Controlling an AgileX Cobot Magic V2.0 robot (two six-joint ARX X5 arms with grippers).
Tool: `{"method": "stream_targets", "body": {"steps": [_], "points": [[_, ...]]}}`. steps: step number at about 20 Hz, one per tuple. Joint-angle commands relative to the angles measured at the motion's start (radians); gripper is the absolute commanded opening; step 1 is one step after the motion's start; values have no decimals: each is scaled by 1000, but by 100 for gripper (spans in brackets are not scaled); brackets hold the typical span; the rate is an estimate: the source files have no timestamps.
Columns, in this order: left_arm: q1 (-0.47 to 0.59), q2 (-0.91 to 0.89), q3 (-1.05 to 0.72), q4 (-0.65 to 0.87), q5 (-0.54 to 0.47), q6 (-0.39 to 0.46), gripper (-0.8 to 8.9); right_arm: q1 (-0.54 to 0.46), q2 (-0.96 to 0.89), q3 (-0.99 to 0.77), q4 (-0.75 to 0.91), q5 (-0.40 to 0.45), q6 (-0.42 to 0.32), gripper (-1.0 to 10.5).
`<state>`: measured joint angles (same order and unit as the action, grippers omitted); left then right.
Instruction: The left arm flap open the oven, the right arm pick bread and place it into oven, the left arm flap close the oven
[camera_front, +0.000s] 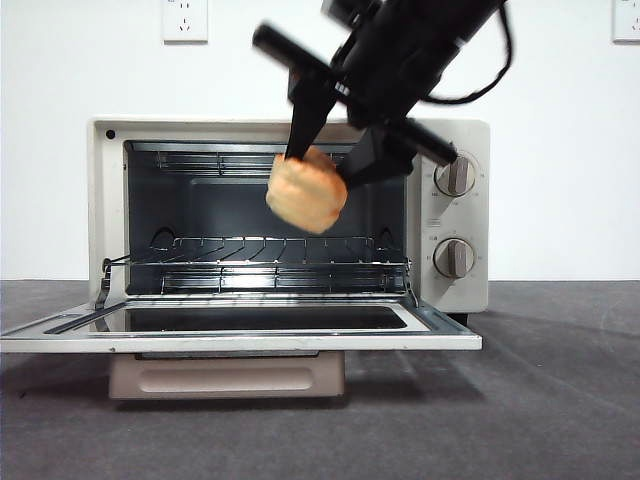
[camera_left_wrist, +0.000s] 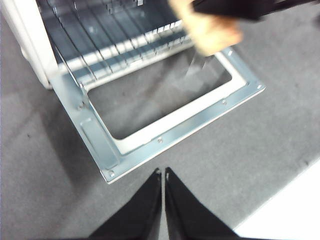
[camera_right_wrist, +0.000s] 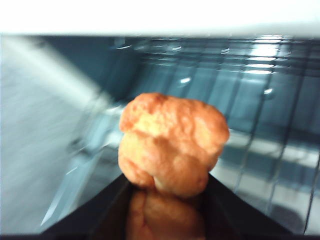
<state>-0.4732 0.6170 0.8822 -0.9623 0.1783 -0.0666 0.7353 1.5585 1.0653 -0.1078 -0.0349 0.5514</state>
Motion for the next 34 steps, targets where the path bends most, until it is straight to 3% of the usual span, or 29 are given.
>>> {"method": "stream_targets", "body": {"steps": [1,8,11,21,25,28,31,34], "points": [[-3,-14,5,3,-3,-5,16,16,64,61,16,64,19,173],[-3,-31,5,-42,-2,-4,16,16,159,72,114,153,69,179],[-3,-31,5,-43,-2,-2,16,17,169,72,107,177,71,330],[-3,-31,5,-44,-2,-3,16,22,132,72,84,200,60,423],[-3,-31,5,-39,-3,-3,16,21,37,72,5,215,5,423],[-3,-31,5,-37,-2,-2,16,23,-54,72,-107,139,-47,423],[-3,-31,5,-29,-2,-2,16,29,-184,72,-249,49,-164,423],[-3,-31,5,11,-2,-6,16,36,-325,72,-382,50,-282,422]]}}
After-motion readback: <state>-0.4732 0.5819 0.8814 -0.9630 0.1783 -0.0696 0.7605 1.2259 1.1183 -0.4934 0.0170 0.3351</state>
